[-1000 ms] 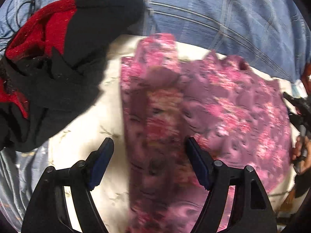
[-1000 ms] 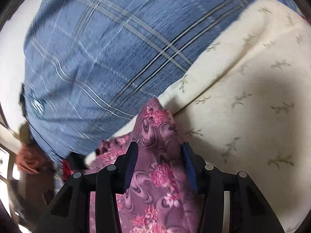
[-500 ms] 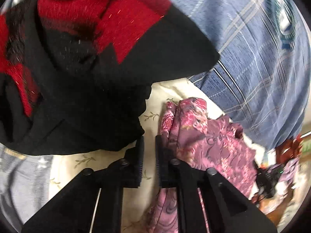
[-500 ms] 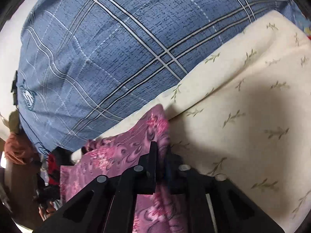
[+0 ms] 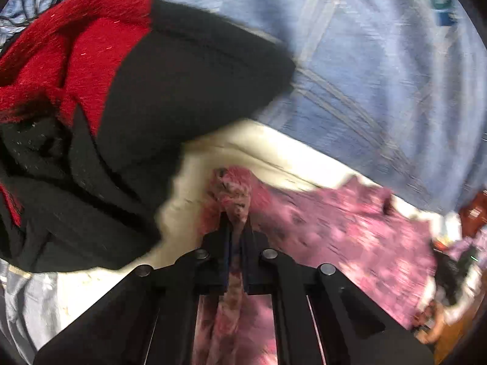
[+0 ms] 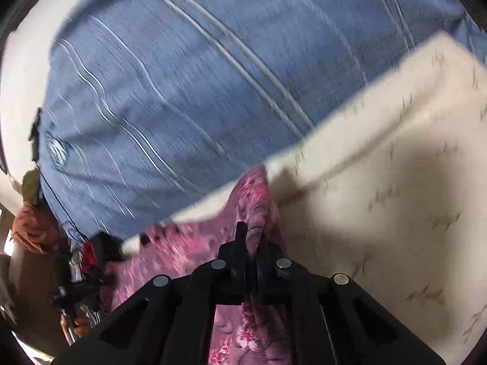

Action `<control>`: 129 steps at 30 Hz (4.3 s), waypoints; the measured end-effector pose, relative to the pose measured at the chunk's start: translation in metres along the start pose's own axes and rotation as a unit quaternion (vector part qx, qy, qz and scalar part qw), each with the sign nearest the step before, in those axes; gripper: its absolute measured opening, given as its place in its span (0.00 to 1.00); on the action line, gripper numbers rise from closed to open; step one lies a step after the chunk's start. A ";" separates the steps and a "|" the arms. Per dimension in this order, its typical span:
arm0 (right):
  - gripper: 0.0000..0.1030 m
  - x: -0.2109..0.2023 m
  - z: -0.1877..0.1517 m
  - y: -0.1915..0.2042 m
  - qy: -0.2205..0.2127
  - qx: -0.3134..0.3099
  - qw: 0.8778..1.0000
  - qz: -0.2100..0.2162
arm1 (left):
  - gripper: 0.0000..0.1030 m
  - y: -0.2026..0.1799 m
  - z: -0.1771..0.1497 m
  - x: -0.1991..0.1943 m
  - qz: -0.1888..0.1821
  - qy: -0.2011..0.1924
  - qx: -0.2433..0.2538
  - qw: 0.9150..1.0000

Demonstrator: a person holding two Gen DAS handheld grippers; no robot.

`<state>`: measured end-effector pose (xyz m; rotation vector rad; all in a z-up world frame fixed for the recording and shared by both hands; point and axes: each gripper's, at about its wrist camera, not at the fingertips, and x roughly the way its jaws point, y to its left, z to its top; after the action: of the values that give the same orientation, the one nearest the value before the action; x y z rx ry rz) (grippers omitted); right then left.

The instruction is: Fold small clothes

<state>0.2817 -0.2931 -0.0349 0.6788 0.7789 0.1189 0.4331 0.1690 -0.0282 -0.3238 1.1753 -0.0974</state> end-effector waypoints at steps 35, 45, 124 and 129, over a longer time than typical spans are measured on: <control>0.05 -0.141 -0.123 -0.029 -0.023 0.124 0.986 0.113 | 0.03 0.065 -0.160 -0.103 -0.146 -0.004 -0.110 0.983; 0.20 -0.139 -0.141 -0.051 0.037 0.096 0.995 0.005 | 0.11 0.086 -0.157 -0.104 -0.097 -0.003 -0.096 0.991; 0.64 0.023 -0.357 0.291 0.059 -0.549 0.831 -0.069 | 0.78 0.046 -0.078 -0.013 -0.105 0.111 -0.021 0.988; 0.65 0.056 -0.372 0.314 0.019 -0.602 0.790 -0.114 | 0.81 0.033 -0.055 0.002 -0.105 0.125 0.002 0.987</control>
<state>0.1126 0.1650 -0.0693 -0.6449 0.6525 0.3659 0.3804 0.1895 -0.0586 -0.4412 1.3860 -0.3315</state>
